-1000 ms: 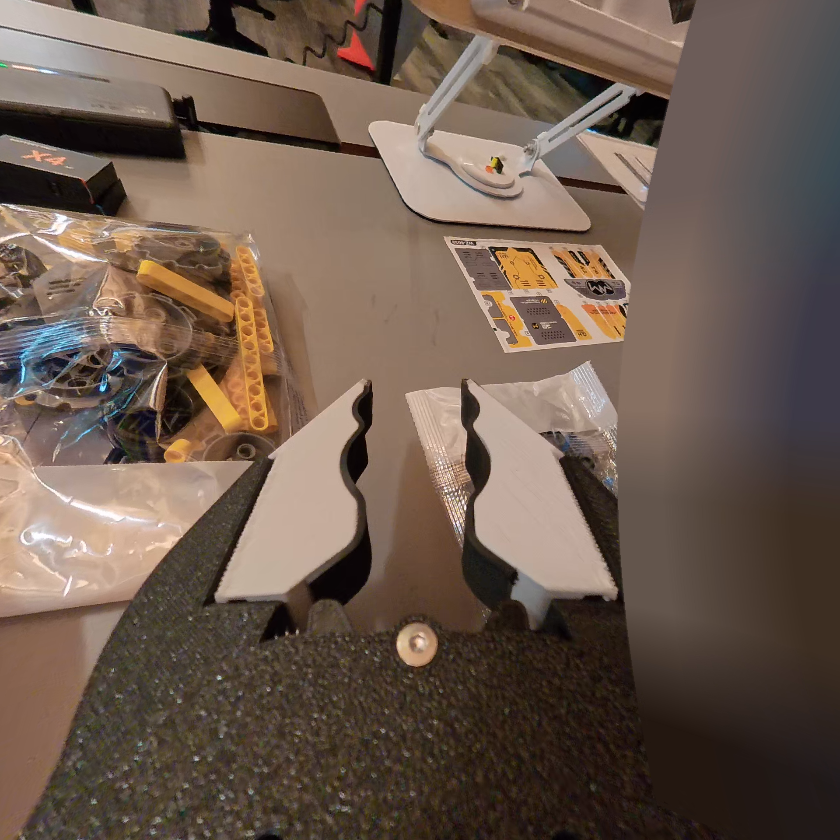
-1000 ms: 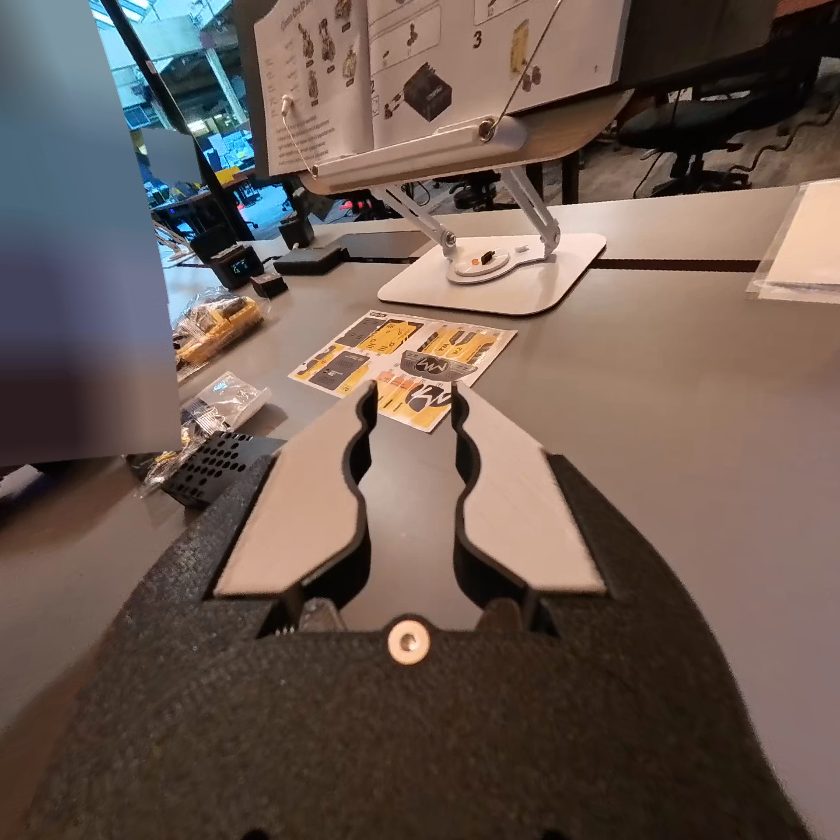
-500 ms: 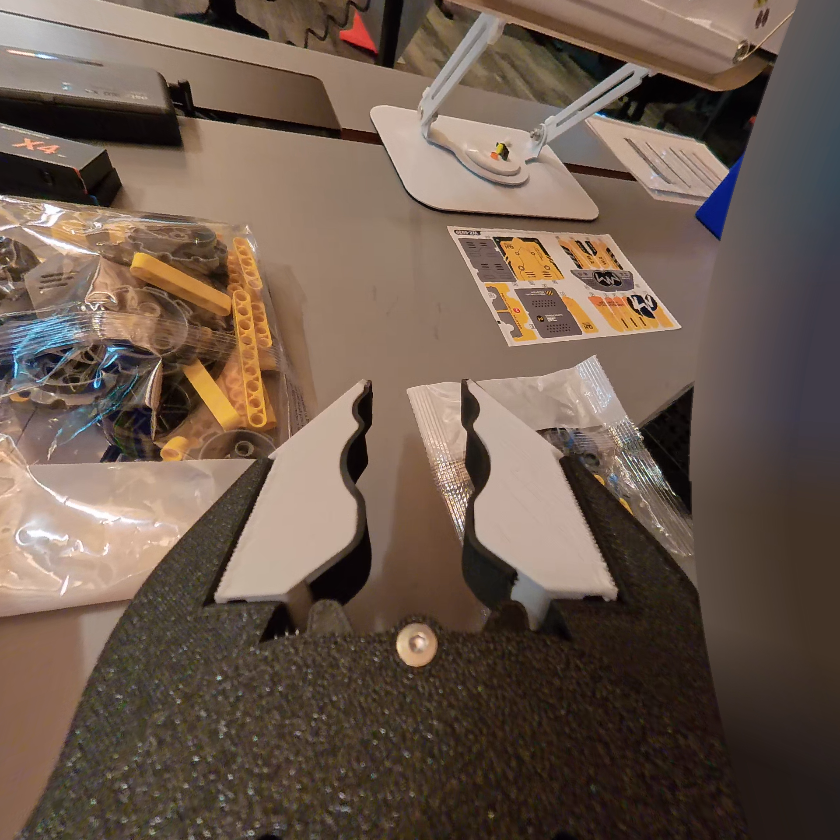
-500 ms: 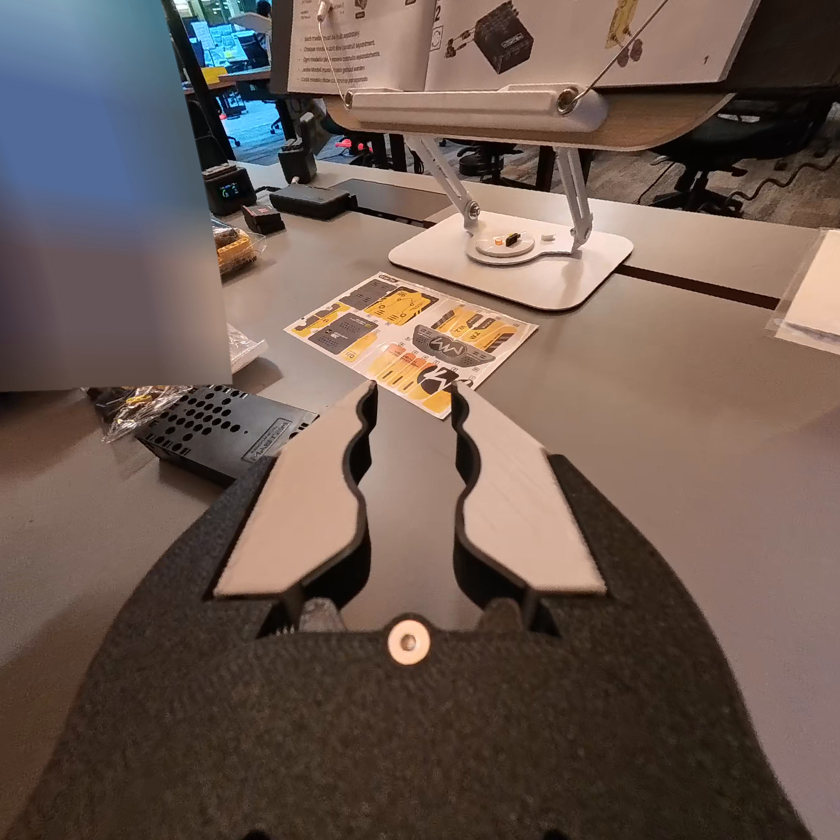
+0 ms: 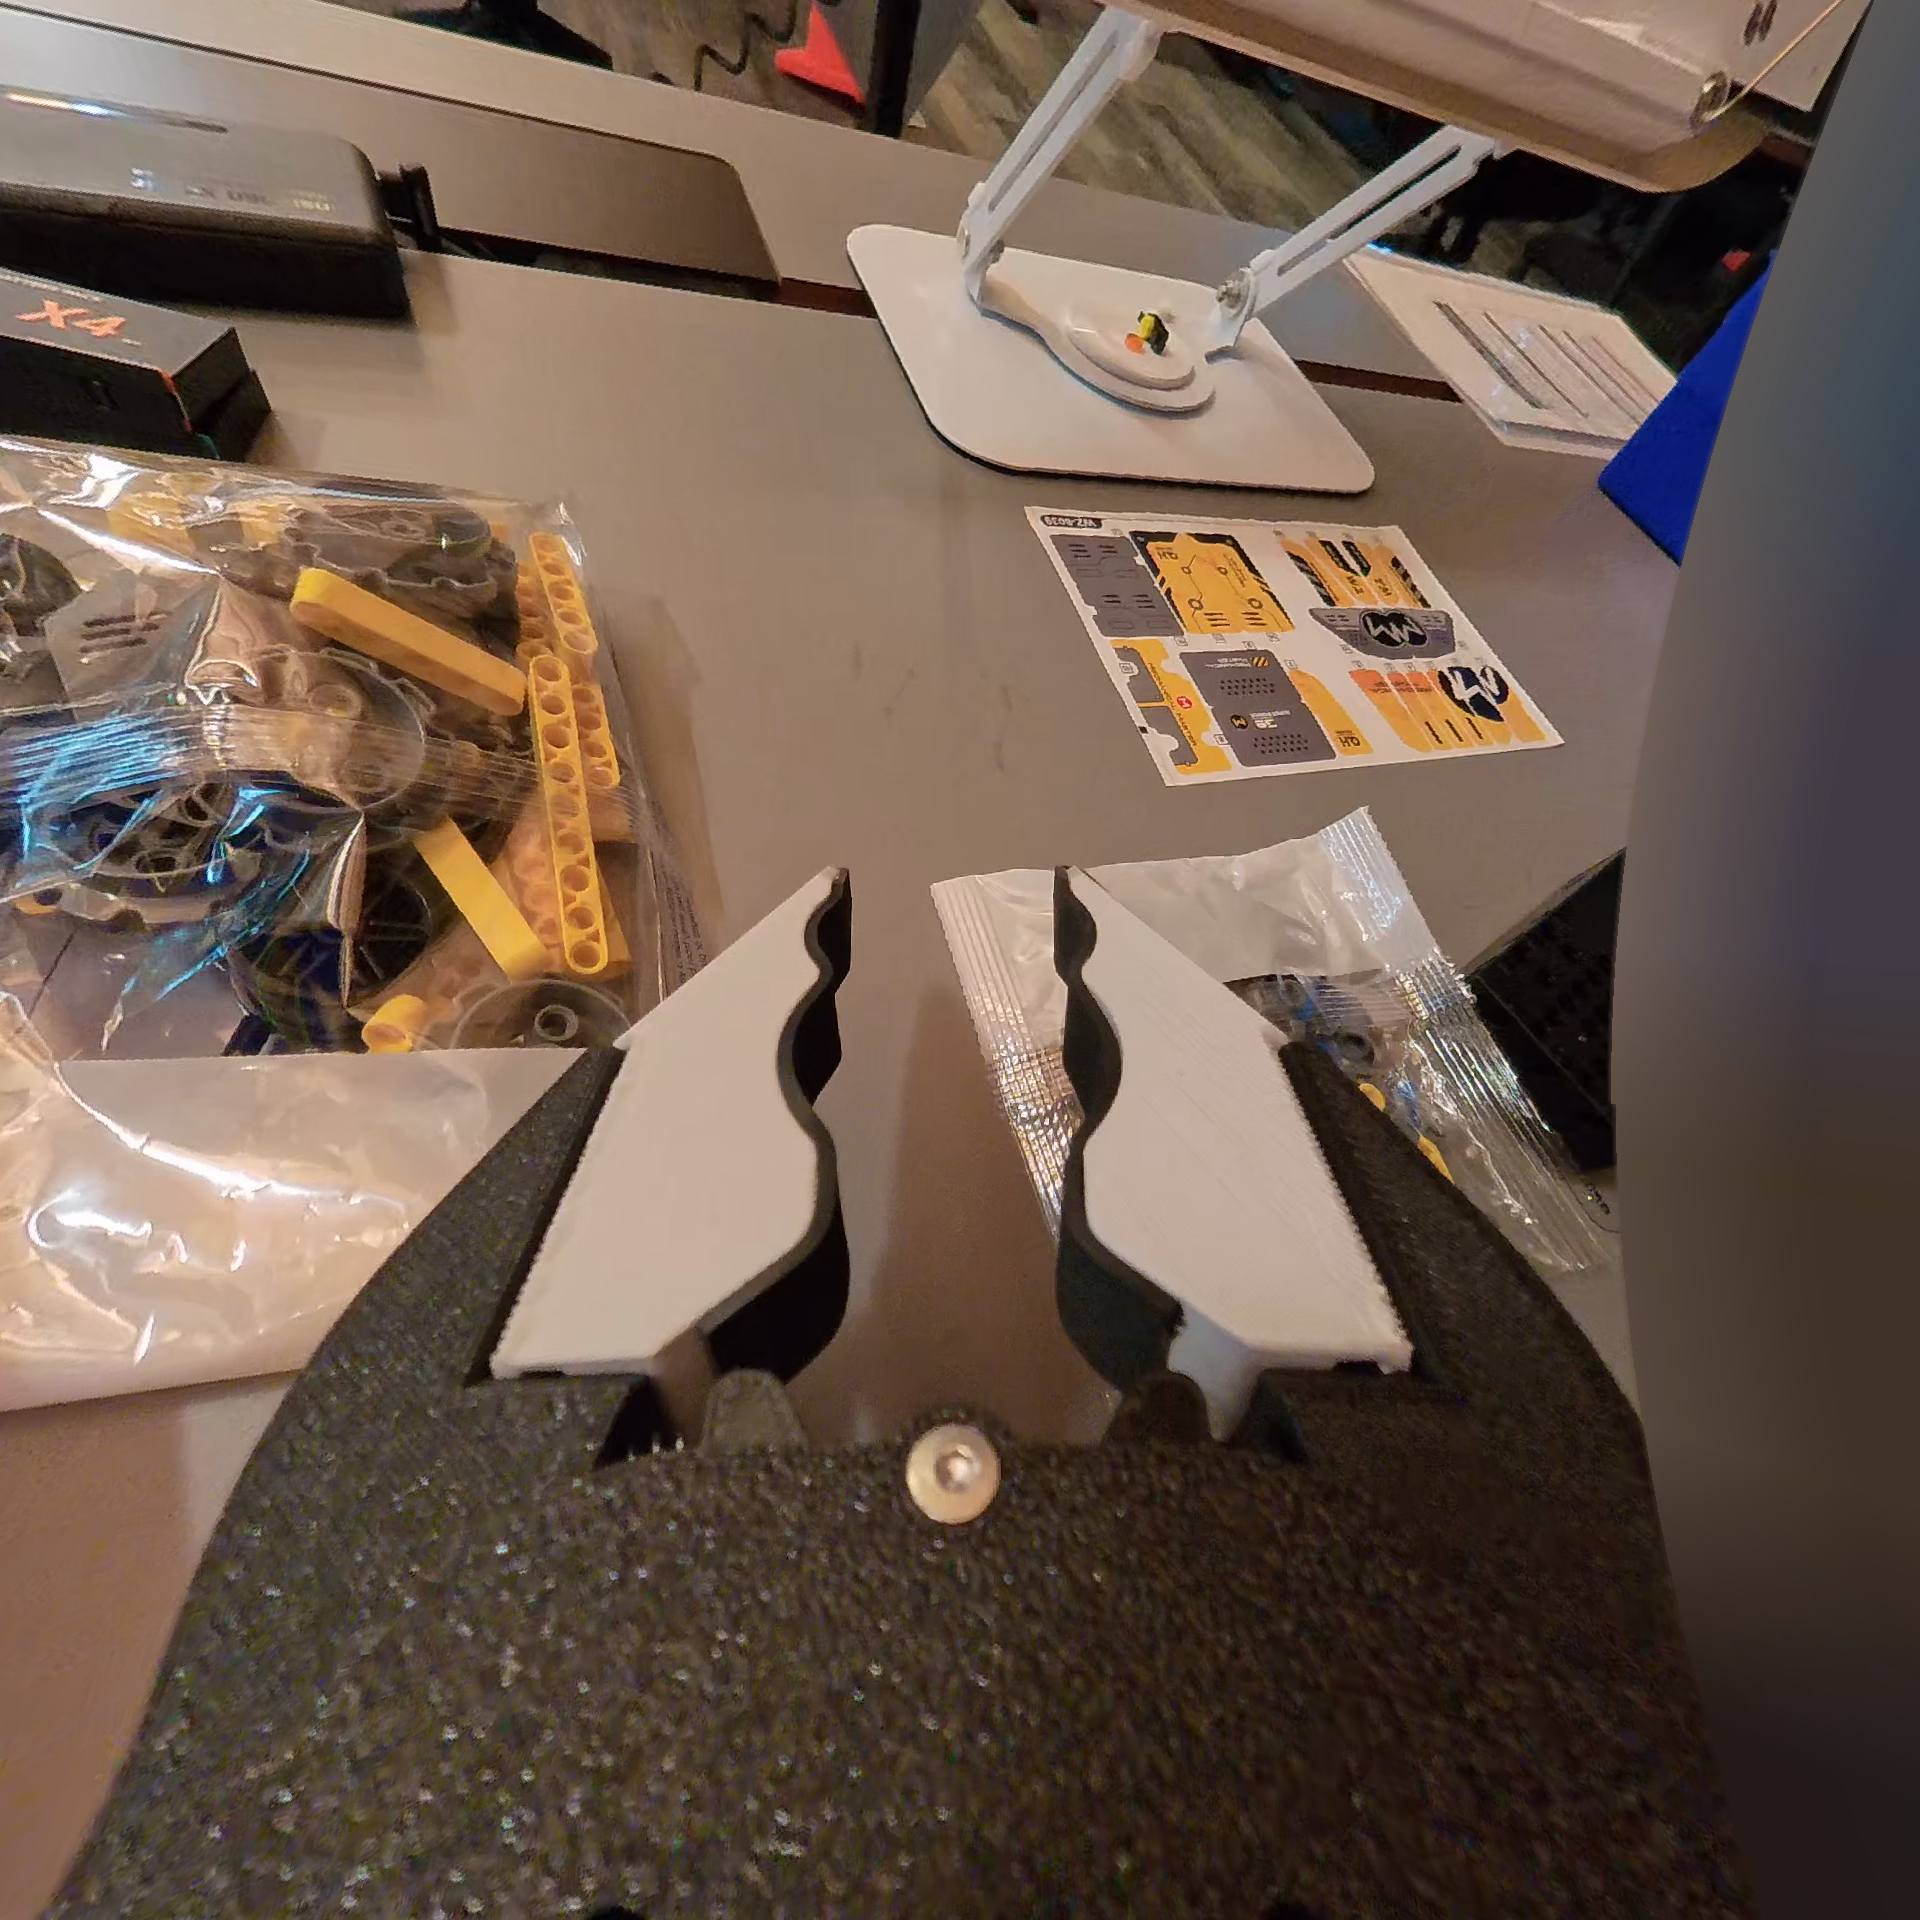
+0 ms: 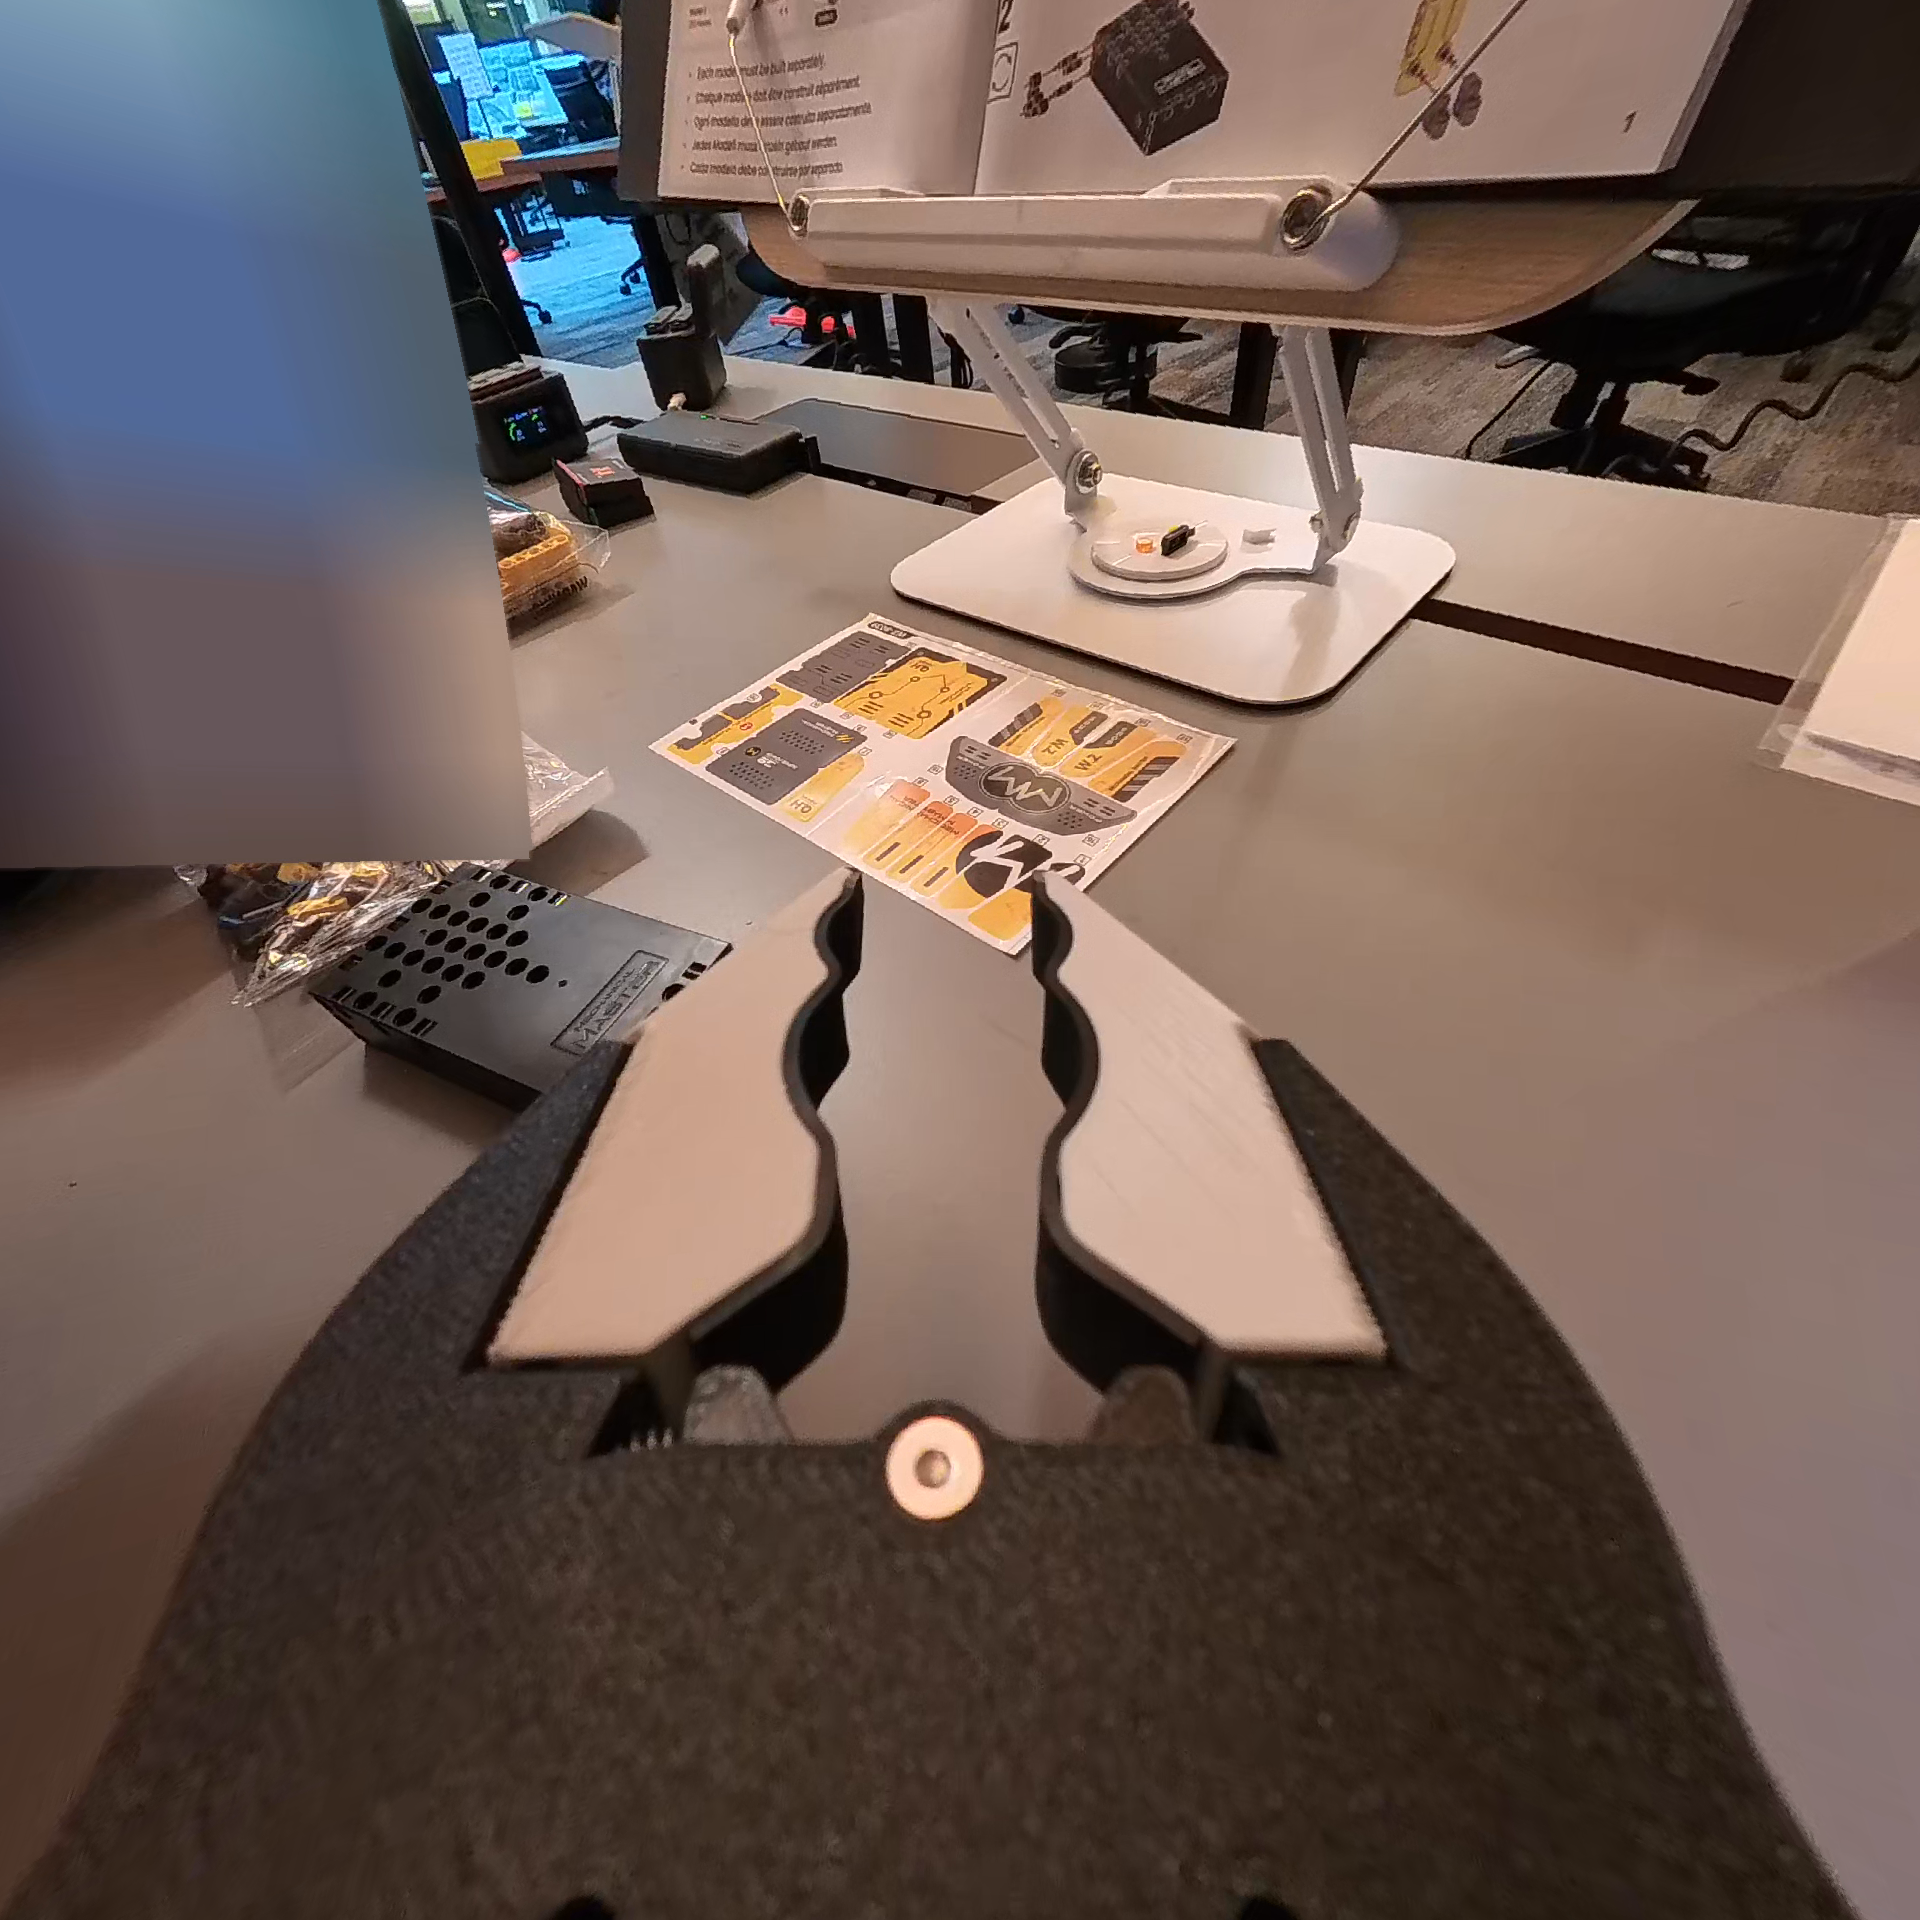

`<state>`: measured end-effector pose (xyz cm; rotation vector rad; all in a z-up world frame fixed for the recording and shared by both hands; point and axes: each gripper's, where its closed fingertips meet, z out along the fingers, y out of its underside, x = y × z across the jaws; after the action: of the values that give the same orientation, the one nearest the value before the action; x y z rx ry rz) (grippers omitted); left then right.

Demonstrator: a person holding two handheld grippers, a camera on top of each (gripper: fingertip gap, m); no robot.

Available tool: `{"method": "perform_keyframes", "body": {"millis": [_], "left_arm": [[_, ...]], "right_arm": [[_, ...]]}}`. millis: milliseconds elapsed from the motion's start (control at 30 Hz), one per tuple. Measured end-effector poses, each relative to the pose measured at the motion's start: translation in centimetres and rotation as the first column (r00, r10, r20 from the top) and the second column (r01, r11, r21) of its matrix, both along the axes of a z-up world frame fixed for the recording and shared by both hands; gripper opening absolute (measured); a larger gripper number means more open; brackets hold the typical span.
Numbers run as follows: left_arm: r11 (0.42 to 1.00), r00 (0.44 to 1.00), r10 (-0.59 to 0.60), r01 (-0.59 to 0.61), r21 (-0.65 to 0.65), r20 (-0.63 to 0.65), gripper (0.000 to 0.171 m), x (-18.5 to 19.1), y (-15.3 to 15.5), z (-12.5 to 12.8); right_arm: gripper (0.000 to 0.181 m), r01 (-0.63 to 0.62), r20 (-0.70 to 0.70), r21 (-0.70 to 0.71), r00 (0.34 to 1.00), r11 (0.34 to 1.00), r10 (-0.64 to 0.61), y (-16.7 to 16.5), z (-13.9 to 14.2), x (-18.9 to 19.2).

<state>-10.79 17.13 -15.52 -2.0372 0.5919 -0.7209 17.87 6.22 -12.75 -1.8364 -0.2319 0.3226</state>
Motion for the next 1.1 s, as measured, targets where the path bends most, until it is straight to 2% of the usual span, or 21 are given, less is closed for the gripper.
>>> {"method": "perform_keyframes", "body": {"millis": [433, 900, 1100], "left_arm": [[1.000, 1.000, -0.002, 0.002, -0.002, -0.005, 0.038, 0.1, 0.0, -0.1], [1.000, 0.999, -0.018, 0.018, 0.011, -0.031, 0.038, 0.3, -0.3, -0.2], [0.999, 0.999, -0.020, 0.021, 0.030, -0.039, 0.038, 0.4, -0.4, -0.1]], "right_arm": [[0.032, -0.003, 0.043, 0.010, 0.999, 1.000, 0.002, -0.2, 0.0, -0.6], [0.032, -0.154, 0.009, 0.046, 0.988, 0.987, 0.153, -1.5, 0.9, -5.9], [0.032, -0.148, 0.007, 0.081, 0.989, 0.986, 0.148, -1.8, 1.8, -5.9]]}}
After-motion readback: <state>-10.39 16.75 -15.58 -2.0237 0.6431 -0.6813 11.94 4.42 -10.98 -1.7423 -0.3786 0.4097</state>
